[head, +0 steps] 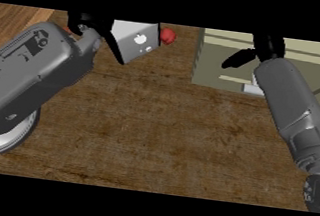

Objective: Pick up the can, place it into the drawer and close the drawer

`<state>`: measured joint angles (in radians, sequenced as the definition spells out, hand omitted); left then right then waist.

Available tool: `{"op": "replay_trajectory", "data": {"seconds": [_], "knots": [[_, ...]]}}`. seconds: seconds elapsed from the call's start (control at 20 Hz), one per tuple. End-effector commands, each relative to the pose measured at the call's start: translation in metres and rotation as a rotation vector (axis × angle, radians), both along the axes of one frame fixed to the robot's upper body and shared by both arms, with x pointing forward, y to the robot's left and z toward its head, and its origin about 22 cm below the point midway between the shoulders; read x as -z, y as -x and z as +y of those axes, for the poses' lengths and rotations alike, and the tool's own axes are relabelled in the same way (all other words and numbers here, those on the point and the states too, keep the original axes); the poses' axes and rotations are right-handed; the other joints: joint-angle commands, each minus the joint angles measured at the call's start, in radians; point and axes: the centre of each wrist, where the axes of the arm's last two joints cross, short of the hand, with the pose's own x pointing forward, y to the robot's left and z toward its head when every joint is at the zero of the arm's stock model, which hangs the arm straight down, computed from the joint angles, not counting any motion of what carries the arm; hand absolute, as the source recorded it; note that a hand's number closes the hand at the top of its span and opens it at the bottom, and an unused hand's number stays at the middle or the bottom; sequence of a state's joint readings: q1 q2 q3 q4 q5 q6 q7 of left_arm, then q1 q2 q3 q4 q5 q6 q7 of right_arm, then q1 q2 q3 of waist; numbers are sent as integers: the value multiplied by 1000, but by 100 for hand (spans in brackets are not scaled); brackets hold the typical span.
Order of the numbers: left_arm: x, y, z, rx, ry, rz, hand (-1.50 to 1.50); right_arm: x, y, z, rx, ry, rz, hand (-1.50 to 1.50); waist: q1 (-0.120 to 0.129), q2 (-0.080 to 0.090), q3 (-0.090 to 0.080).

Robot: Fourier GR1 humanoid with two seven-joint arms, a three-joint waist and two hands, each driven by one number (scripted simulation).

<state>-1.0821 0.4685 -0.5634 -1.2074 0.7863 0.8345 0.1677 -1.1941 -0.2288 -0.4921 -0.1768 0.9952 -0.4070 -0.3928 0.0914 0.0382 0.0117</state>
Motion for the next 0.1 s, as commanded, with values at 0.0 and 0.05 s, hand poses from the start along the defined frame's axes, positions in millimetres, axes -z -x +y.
{"op": "replay_trajectory", "data": {"seconds": [0.0, 0.05], "knots": [[5, 4, 10, -8, 10, 12, -150, -25, -8, 16, -17, -221, -50, -150, 20, -9, -8], [-1, 2, 3, -16, 16, 1, -150, -23, -7, 14, -35, -235, -46, -150, 12, -3, -7]]}}
